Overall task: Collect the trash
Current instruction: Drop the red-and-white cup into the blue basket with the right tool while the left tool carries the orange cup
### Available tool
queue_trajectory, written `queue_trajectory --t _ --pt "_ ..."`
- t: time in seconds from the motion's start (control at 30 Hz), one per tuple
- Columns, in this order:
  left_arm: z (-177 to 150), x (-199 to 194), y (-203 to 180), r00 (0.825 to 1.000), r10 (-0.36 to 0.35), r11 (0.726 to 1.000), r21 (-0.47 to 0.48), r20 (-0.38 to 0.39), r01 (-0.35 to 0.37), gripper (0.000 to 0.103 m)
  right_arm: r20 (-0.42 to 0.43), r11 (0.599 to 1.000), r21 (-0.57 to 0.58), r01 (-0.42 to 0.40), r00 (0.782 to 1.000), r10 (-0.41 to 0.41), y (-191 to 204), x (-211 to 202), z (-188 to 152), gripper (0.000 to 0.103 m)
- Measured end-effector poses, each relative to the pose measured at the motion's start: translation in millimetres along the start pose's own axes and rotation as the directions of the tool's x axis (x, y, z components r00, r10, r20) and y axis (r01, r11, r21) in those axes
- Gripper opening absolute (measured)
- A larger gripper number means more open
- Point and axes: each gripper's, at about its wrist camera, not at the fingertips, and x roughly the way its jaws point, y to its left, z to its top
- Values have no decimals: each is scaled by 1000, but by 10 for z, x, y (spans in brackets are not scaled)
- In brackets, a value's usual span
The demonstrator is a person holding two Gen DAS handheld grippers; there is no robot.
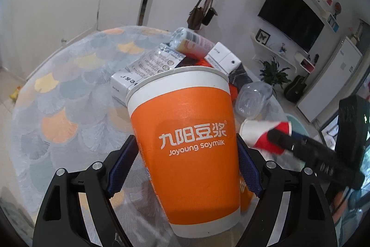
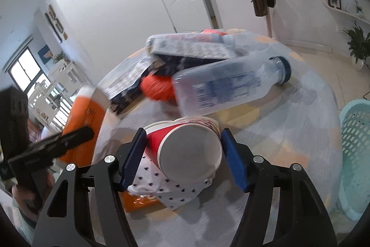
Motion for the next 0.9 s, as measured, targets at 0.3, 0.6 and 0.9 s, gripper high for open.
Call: queue_trajectory --t 0.3,0.6,0.9 --pt "7 -204 -174 997 -40 998 49 66 37 79 89 999 4 42 995 -42 53 -265 -143 62" --pt "241 -446 -735 981 -133 980 167 139 109 79 239 995 25 95 966 -99 -41 -890 43 62" --pt "520 -388 -1811 958 -263 921 326 116 214 79 378 950 165 265 873 -309 -649 -1739 93 62"
